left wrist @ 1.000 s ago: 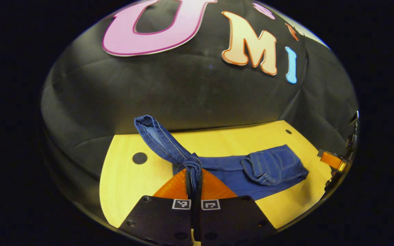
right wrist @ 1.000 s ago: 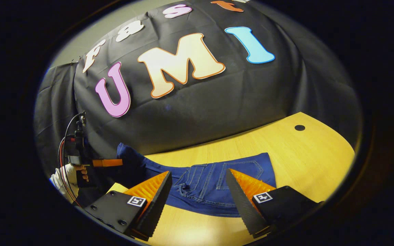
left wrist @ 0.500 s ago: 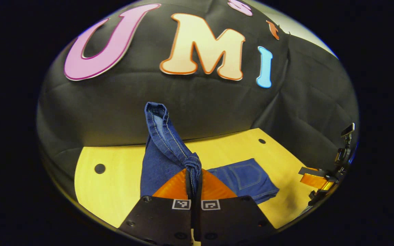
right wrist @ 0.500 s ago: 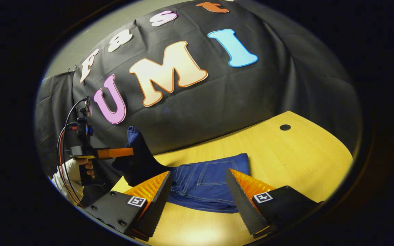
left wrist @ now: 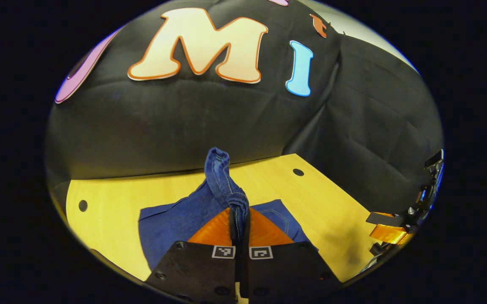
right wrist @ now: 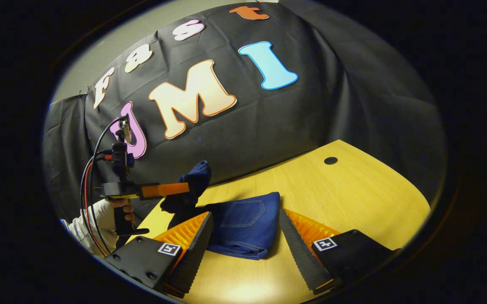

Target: Grasp the waist and the cuffs of the jeans and fold them to make the two legs overlap; first hold the waist and fold one-third of the jeans toward the cuffs, then hold the cuffs and fold the remaining one-third in the same direction to finish folding.

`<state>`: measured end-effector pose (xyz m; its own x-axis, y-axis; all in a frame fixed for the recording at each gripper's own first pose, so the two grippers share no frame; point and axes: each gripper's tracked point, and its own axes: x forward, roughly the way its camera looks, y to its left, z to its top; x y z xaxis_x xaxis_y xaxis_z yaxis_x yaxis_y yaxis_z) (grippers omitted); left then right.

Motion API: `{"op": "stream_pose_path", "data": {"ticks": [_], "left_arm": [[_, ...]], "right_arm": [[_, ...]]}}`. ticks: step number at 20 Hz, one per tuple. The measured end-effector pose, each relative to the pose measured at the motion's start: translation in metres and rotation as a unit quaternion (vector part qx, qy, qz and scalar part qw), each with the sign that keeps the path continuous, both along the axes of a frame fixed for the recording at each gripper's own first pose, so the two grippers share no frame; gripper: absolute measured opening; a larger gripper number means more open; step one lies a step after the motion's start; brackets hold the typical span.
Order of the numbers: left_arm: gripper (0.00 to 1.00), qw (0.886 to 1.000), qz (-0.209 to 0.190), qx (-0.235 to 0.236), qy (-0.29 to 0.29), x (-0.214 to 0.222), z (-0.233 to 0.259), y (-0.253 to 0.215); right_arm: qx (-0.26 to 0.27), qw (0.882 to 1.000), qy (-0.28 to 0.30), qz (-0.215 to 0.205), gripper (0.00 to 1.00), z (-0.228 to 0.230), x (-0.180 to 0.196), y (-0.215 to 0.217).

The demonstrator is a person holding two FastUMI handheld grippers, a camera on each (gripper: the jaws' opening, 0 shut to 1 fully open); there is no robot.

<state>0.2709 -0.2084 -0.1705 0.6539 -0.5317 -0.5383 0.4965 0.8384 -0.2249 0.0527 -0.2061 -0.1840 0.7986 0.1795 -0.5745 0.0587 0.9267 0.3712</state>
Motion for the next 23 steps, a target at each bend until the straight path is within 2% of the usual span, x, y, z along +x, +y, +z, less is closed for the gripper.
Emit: {"op": "stream_pose_path", "data": {"ticks": [4, 6, 7, 8, 10, 12, 15, 19, 21, 22, 23], "left_arm": [[0.00, 0.999, 0.010, 0.020, 0.026, -0.008, -0.047, -0.025], [0.00, 1.000, 0.019, 0.018, 0.018, -0.011, -0.061, -0.037], [0.10, 0.999, 0.030, 0.024, 0.007, -0.013, -0.066, -0.040], [0.37, 0.998, 0.045, 0.032, -0.013, -0.015, -0.067, -0.035], [0.92, 0.994, 0.077, 0.029, -0.068, -0.024, -0.031, -0.027], [0.96, 0.983, 0.122, 0.026, -0.136, -0.042, 0.019, -0.003], [0.95, 0.964, 0.155, 0.028, -0.212, -0.091, 0.085, 0.033], [0.94, 0.952, 0.173, 0.027, -0.251, -0.170, 0.137, 0.078], [0.94, 0.949, 0.179, 0.023, -0.257, -0.204, 0.149, 0.097], [0.94, 0.948, 0.185, 0.021, -0.258, -0.217, 0.155, 0.105], [0.94, 0.946, 0.188, 0.016, -0.265, -0.229, 0.162, 0.112]], "right_arm": [[-0.002, 1.000, 0.007, -0.005, 0.98, -0.005, -0.011, -0.018], [-0.007, 1.000, 0.005, -0.004, 0.98, -0.005, -0.014, -0.023], [-0.011, 1.000, -0.001, -0.003, 0.98, -0.002, -0.013, -0.026], [-0.015, 1.000, -0.010, 0.000, 0.98, 0.003, -0.013, -0.027], [-0.038, 0.998, -0.043, 0.005, 0.98, 0.021, -0.010, -0.029], [-0.069, 0.993, -0.100, 0.009, 0.98, 0.058, -0.009, -0.027], [-0.113, 0.976, -0.185, 0.009, 0.97, 0.124, -0.018, -0.011], [-0.127, 0.963, -0.238, 0.022, 0.97, 0.174, -0.057, 0.034], [-0.128, 0.959, -0.252, 0.027, 0.93, 0.193, -0.082, 0.052], [-0.131, 0.956, -0.260, 0.028, 0.98, 0.202, -0.092, 0.059], [-0.138, 0.953, -0.270, 0.025, 0.94, 0.210, -0.102, 0.062]]}}
